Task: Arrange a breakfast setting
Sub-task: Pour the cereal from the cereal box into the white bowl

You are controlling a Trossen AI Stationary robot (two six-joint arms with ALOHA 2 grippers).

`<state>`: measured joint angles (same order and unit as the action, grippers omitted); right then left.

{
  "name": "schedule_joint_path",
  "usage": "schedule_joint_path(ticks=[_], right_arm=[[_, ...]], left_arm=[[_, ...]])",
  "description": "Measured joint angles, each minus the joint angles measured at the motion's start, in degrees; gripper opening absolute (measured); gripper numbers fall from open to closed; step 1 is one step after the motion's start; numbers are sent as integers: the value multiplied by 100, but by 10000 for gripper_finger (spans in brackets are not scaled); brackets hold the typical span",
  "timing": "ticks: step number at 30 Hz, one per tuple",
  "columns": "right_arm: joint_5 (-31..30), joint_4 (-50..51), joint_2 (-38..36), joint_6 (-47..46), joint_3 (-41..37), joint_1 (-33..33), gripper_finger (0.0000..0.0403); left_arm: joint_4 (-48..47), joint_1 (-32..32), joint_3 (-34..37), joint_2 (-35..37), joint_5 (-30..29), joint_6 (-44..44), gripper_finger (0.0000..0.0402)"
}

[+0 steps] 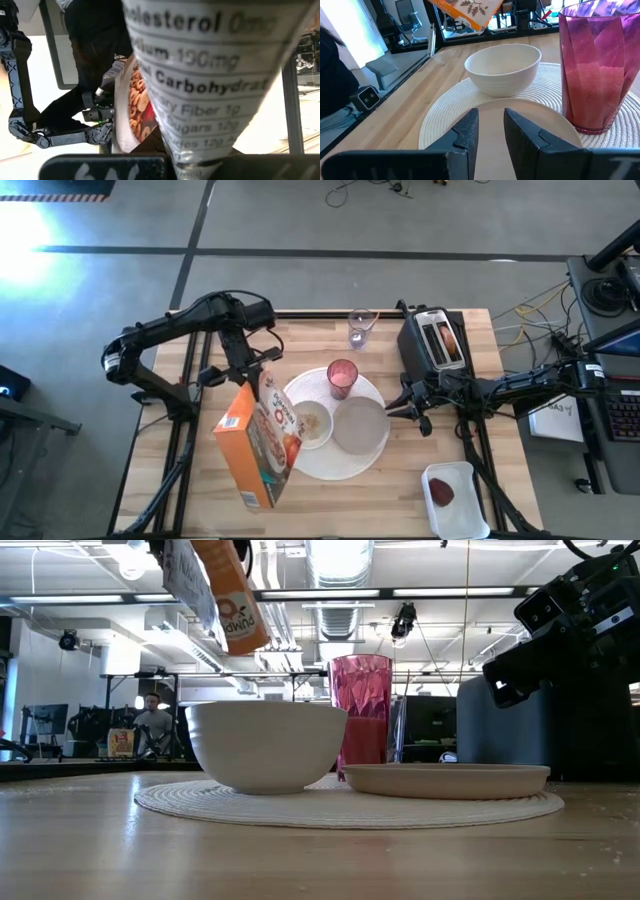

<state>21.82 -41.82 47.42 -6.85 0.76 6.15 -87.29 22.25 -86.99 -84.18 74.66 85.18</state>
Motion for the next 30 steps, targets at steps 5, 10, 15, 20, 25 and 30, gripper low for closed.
schedule_joint_path(ticks=[5,10,15,20,25,30], right_arm=[[0,-1,-1,0,-1,0,78],[0,0,0,0,1,-2,73],[0,0,0,0,1,-2,77],[0,0,0,0,-1,0,83],[0,0,0,0,-1,-1,83],[0,0,0,0,-1,0,77]], left_arm=[[-8,-1,-1,0,-131,154,0],[46,-25,1,0,-212,477,0],[164,-32,1,0,-185,606,0],[254,-31,1,-17,-175,766,0],[579,-29,-1,-17,-322,873,0],[729,-29,-2,-17,-466,875,0]])
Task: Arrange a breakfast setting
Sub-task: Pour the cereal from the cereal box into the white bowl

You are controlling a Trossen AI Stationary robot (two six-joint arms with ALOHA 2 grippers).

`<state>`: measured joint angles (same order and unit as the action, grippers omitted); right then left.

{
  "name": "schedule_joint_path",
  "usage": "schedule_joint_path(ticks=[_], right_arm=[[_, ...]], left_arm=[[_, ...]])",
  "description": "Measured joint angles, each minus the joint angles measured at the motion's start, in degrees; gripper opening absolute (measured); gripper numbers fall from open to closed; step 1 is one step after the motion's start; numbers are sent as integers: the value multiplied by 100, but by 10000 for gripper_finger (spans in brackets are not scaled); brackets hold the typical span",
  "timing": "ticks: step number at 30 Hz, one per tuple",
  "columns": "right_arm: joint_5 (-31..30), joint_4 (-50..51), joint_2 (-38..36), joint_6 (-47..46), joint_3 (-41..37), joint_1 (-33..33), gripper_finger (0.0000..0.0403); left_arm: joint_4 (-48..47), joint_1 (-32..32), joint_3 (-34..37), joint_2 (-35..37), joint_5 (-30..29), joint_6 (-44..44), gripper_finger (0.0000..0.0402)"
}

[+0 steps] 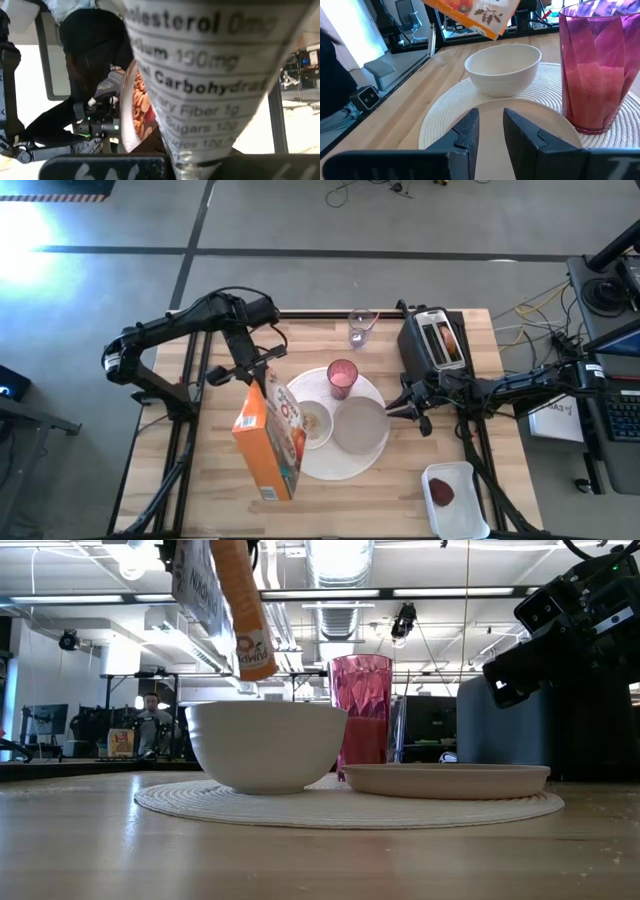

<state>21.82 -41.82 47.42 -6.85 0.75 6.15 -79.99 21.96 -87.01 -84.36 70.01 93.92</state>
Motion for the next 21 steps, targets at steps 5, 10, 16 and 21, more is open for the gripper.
schedule_joint_path(ticks=[5,10,16,21], right_arm=[[0,0,0,0,1,0,74],[0,0,0,0,2,0,79],[0,0,0,0,0,-2,80],[0,-1,2,0,2,0,74]], left_arm=[[89,0,-23,0,-43,234,0],[64,6,-23,0,-178,155,0],[105,-15,-52,0,-261,173,0],[133,-20,-53,-17,-176,250,0]])
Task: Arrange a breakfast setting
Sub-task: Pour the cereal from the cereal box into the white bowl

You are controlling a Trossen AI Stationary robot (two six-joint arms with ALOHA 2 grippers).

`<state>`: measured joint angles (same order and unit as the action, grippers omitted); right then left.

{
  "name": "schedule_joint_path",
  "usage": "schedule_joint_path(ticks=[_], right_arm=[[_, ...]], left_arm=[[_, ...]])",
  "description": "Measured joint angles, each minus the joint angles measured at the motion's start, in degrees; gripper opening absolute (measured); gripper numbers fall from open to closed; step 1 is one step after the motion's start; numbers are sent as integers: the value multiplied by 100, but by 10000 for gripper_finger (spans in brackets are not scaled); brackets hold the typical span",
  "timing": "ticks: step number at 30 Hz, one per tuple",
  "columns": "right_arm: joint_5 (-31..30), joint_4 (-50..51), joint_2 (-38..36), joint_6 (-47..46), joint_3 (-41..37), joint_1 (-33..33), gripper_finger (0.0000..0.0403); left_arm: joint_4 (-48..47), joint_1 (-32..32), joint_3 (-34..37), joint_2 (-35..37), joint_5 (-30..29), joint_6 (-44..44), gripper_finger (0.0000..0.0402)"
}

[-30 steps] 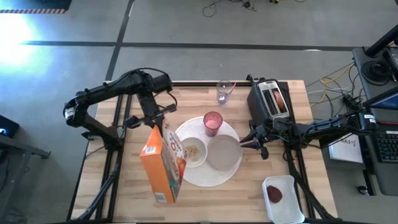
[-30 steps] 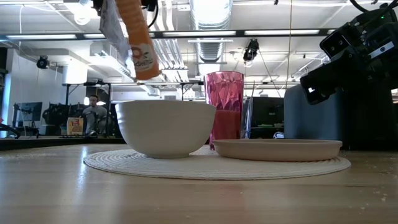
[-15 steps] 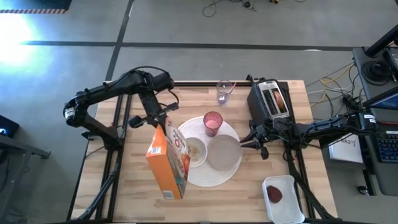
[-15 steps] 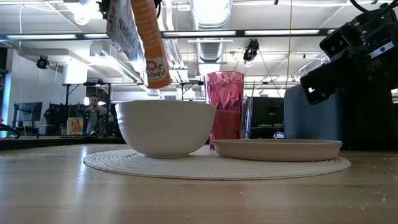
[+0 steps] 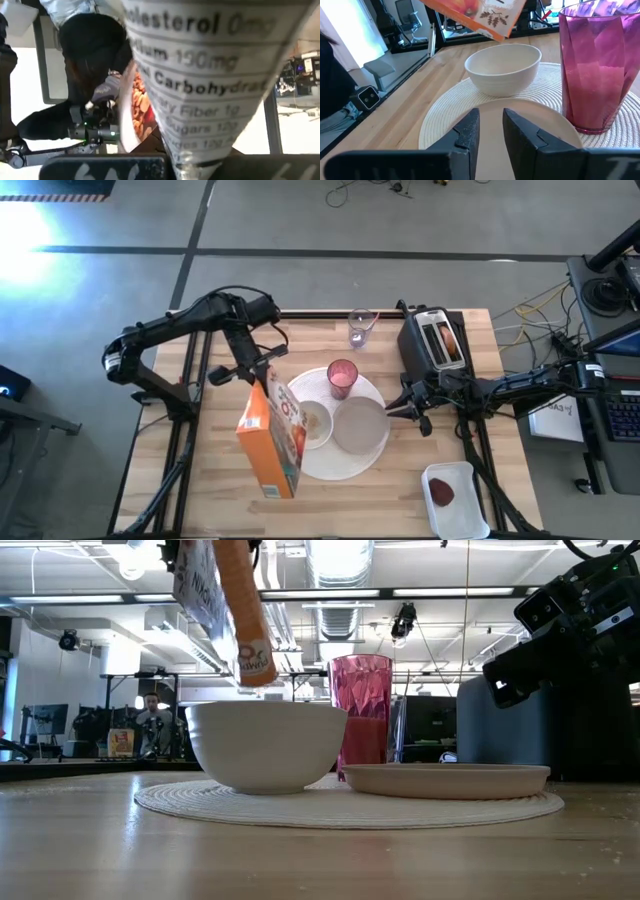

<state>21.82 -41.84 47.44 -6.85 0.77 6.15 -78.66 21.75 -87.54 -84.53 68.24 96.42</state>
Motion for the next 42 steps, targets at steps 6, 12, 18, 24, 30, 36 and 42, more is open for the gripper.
schedule_joint_path(ticks=[6,12,18,24,30,36,42], right_arm=[[0,1,0,0,-1,-1,76],[0,-1,0,0,0,0,82],[0,-1,0,0,-2,0,74],[0,1,0,0,-1,0,75],[0,1,0,0,0,-2,82],[0,-1,0,0,0,0,75],[0,0,0,0,0,0,74]], left_arm=[[20,-14,-10,4,-53,15,0],[21,-48,-10,4,56,41,0],[26,-98,-16,-16,198,64,0],[68,-174,-63,-17,225,73,0],[115,-245,-62,-17,337,169,0],[159,-270,-60,-20,294,165,0],[190,-280,-60,-33,277,152,0]])
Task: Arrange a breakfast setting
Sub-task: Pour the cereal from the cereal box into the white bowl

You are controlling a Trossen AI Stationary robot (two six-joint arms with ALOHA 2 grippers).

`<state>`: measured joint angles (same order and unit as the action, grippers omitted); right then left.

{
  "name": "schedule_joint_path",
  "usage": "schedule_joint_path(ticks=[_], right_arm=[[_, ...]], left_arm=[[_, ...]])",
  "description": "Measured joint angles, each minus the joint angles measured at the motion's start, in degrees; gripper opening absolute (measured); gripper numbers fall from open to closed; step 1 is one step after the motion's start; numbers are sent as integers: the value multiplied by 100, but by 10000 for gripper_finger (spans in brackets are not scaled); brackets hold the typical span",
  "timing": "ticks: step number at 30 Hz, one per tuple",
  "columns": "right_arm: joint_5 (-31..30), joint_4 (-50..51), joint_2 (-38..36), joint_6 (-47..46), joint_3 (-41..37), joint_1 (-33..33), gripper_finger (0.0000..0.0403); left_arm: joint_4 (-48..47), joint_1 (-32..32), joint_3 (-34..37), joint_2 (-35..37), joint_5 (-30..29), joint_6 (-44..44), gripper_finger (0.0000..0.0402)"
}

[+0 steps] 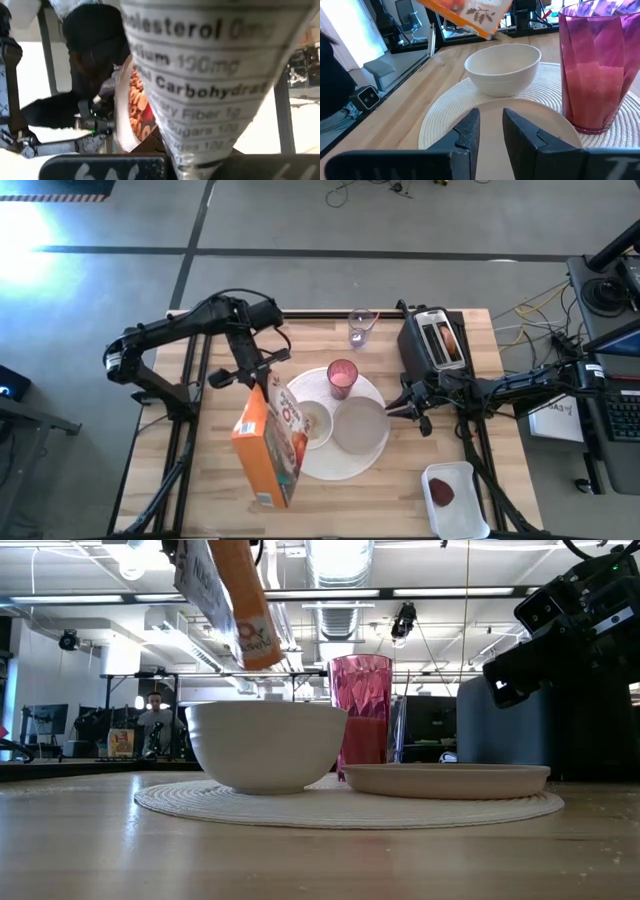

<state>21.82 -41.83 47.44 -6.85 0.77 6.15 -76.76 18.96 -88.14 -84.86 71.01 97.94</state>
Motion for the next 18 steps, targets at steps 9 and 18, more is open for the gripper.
schedule_joint_path(ticks=[9,18], right_arm=[[0,0,0,0,-1,0,81],[0,0,0,0,0,0,73]], left_arm=[[71,-50,-31,5,6,-83,0],[80,-23,-31,12,-70,63,0]])
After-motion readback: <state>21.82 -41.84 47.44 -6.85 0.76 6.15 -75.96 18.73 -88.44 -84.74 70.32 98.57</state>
